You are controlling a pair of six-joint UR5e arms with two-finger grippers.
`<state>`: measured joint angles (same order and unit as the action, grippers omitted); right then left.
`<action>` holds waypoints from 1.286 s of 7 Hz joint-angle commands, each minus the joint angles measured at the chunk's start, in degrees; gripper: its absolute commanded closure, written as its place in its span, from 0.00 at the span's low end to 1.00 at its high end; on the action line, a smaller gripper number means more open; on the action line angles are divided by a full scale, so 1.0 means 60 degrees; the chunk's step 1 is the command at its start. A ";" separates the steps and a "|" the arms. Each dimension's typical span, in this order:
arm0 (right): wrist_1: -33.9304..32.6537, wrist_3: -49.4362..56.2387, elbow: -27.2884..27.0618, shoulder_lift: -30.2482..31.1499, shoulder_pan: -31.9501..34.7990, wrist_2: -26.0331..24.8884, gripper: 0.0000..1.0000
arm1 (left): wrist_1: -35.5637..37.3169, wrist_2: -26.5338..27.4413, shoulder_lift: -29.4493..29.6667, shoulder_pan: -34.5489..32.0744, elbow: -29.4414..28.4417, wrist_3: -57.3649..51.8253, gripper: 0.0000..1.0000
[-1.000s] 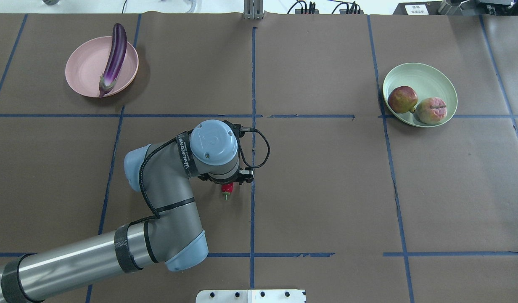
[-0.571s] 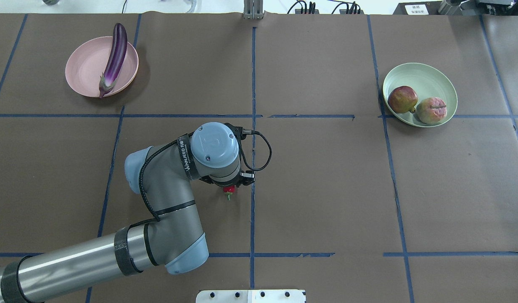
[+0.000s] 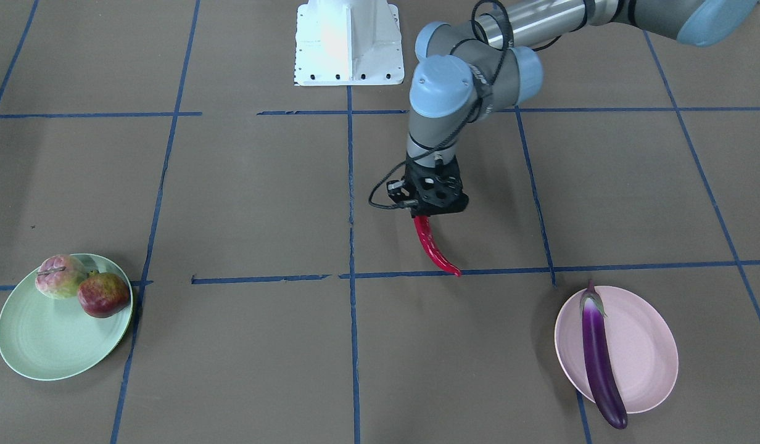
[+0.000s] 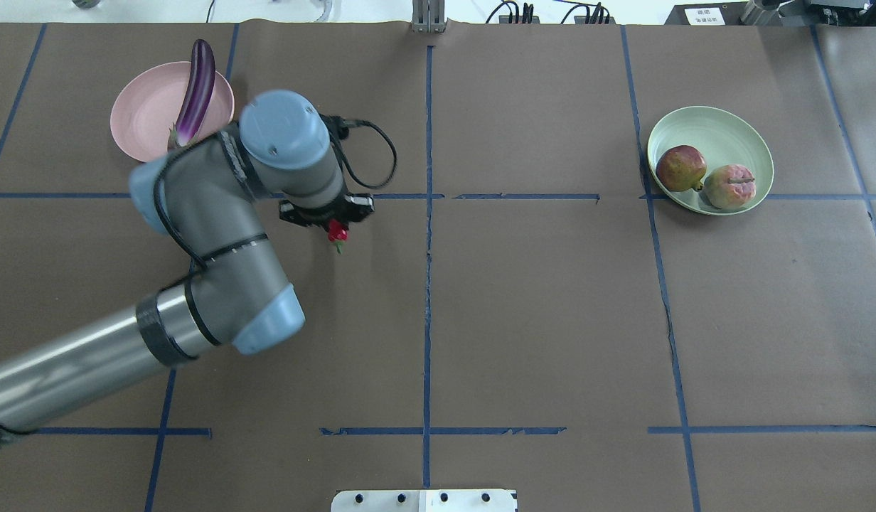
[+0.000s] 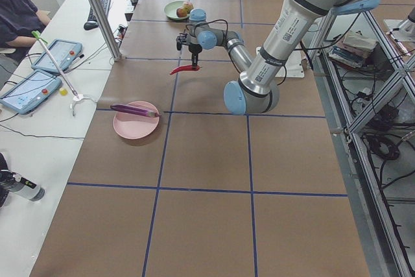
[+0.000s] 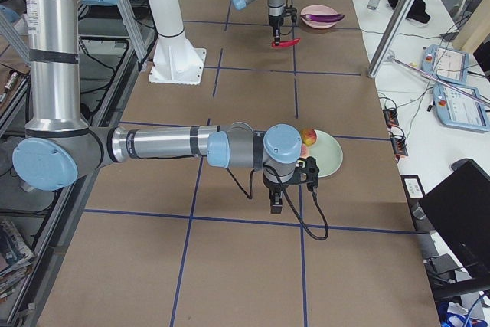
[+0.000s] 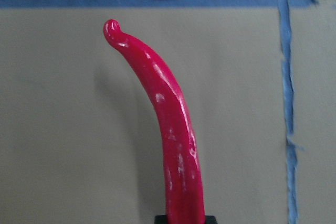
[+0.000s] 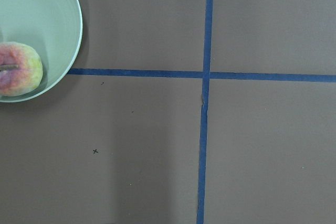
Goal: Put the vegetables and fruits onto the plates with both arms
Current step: 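Carry the chili pepper to the pink plate and release it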
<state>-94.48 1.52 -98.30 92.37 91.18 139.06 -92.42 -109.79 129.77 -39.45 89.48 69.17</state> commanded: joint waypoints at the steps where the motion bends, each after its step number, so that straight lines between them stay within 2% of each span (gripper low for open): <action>1: 0.0000 0.0009 0.0006 0.0015 -0.0005 0.0011 0.00 | 0.0007 -0.0730 -0.0286 -0.2117 -0.0814 -0.1801 1.00; 2: 0.0000 0.0024 0.0021 0.0030 -0.0005 -0.0003 0.00 | -0.0152 -0.0716 -0.0286 -0.2996 -0.1880 -0.3136 1.00; 3: 0.0000 0.0024 0.0007 0.0044 -0.0005 -0.0004 0.00 | -0.0169 -0.0745 -0.0271 -0.3686 -0.2674 -0.5325 1.00; 4: 0.0000 0.0024 0.0021 0.0044 -0.0005 -0.0004 0.00 | -0.0517 -0.0759 -0.0257 -0.4027 -0.3494 -0.6580 1.00; 5: 0.0000 0.0024 0.0021 0.0030 -0.0005 -0.0018 0.00 | -0.1231 -0.0760 -0.0271 -0.4074 -0.4067 -0.6810 0.93; 6: 0.0000 0.0024 0.0036 0.0030 -0.0005 -0.0018 0.00 | -0.1615 -0.0774 -0.0271 -0.4074 -0.4247 -0.6884 0.01; 7: 0.0000 0.0024 0.0021 0.0044 -0.0005 -0.0018 0.00 | -0.1706 -0.0803 -0.0271 -0.4074 -0.4162 -0.6769 0.00; 8: 0.0015 0.0024 0.0021 0.0044 -0.0005 -0.0018 0.00 | -0.1707 -0.1500 -0.0315 -0.4248 -0.4161 -0.6870 0.00; 9: 0.0000 0.0024 0.0021 0.0030 -0.0005 -0.0018 0.00 | -0.1663 -0.2609 -0.0547 -0.4729 -0.4002 -0.7378 0.00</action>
<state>-94.44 1.67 -98.17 92.61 91.14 138.95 -102.42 -119.29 127.60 -65.39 64.80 27.33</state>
